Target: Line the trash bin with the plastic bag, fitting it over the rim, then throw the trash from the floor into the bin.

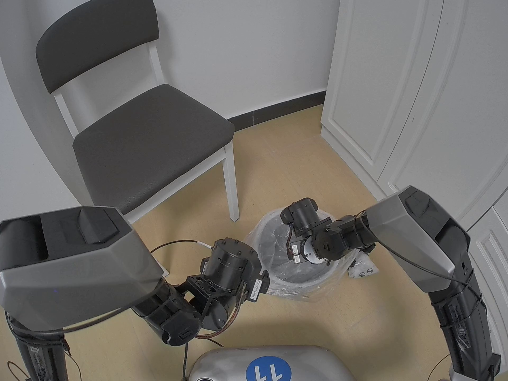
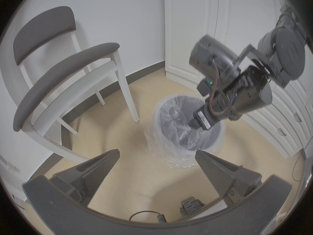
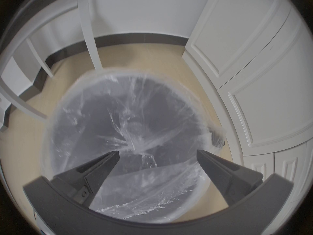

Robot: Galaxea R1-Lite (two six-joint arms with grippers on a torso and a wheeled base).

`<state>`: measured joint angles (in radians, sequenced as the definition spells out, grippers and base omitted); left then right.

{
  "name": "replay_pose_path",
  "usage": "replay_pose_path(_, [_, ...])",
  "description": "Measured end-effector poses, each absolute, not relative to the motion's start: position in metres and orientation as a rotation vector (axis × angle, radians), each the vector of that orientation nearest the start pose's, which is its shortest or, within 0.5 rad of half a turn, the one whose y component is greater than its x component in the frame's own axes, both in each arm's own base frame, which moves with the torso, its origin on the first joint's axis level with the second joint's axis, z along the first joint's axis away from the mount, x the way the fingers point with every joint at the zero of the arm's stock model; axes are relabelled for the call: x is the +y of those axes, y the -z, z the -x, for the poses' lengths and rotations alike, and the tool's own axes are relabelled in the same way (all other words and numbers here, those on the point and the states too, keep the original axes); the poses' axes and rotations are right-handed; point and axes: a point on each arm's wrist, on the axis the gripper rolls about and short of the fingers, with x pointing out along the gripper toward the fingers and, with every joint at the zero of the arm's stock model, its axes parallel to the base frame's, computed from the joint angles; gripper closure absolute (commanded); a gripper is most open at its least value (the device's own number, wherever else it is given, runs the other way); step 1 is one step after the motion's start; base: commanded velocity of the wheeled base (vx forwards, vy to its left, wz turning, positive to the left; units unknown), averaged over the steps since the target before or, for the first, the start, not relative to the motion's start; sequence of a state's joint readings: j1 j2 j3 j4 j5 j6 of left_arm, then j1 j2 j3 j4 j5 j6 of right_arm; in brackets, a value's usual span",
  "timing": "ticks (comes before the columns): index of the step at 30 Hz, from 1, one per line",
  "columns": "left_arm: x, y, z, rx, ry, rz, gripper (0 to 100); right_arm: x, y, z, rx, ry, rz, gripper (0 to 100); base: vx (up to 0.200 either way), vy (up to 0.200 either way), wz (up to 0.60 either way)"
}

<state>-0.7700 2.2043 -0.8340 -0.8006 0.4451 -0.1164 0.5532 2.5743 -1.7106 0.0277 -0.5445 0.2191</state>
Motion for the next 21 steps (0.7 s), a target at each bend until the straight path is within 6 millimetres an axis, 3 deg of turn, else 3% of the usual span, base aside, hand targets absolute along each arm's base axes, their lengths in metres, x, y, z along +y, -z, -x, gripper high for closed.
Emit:
replay_pose_path(6, [-0.245, -0.035, -0.276, 0.461, 0.279, -0.208, 0, 0.242, 0.008, -0.414, 0.85, 0.099, 0.343, 0, 0.0, 0.0, 0.0])
replay_pose_path(11, [-0.243, -0.036, -0.276, 0.456, 0.276, -0.205, 0, 0.234, 0.002, -0.399, 0.95, 0.117, 0.421, 0, 0.0, 0.0, 0.0])
replay_pose_path(21, [-0.242, -0.036, -0.274, 0.458, 0.277, -0.209, 0, 0.225, -0.011, -0.371, 0.979, 0.139, 0.479, 0, 0.0, 0.0, 0.0])
